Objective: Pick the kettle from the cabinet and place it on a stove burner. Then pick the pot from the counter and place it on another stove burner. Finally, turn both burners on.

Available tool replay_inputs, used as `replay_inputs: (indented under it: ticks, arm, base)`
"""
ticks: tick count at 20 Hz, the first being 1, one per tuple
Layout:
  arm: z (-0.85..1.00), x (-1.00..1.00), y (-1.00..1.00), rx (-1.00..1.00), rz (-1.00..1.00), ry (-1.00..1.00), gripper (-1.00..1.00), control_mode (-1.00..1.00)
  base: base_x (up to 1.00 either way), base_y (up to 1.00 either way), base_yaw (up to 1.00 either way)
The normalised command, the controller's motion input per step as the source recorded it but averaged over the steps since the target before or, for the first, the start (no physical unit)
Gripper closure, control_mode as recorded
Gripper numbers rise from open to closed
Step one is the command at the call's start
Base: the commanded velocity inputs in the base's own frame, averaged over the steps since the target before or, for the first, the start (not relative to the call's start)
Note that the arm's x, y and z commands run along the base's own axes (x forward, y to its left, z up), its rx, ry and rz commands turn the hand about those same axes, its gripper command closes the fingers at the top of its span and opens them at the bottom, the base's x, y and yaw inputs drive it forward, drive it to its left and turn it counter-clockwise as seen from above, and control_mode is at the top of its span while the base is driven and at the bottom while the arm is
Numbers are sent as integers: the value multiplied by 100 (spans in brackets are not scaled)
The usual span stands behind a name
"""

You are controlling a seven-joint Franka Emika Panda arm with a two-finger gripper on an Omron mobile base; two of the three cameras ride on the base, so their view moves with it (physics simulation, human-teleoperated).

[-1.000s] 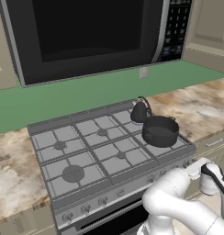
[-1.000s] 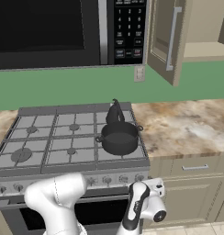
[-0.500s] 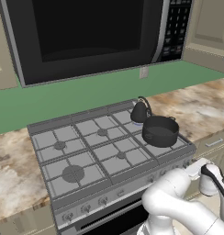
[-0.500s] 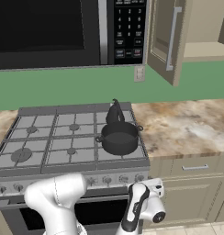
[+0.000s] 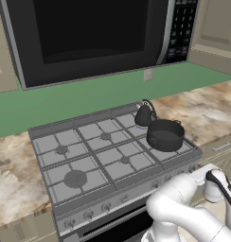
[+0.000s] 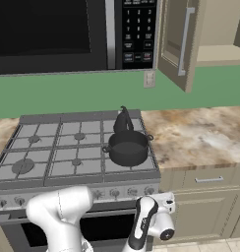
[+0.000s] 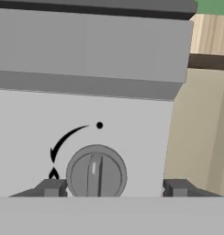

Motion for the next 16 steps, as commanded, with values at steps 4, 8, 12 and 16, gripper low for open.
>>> replay_inputs:
  ticks: [4, 8, 12, 16]
  arm:
    - [0, 0, 0, 0, -16, 0, 100, -100]
    - [0, 7, 3, 0, -5, 0, 100, -100]
    - [0, 15, 1, 0, 0, 0, 100, -100]
    - [0, 7, 0, -1, 0, 0, 100, -100]
  base:
    - [0, 0, 0]
    - [0, 0, 0]
    - [0, 0, 0]
    - [0, 0, 0]
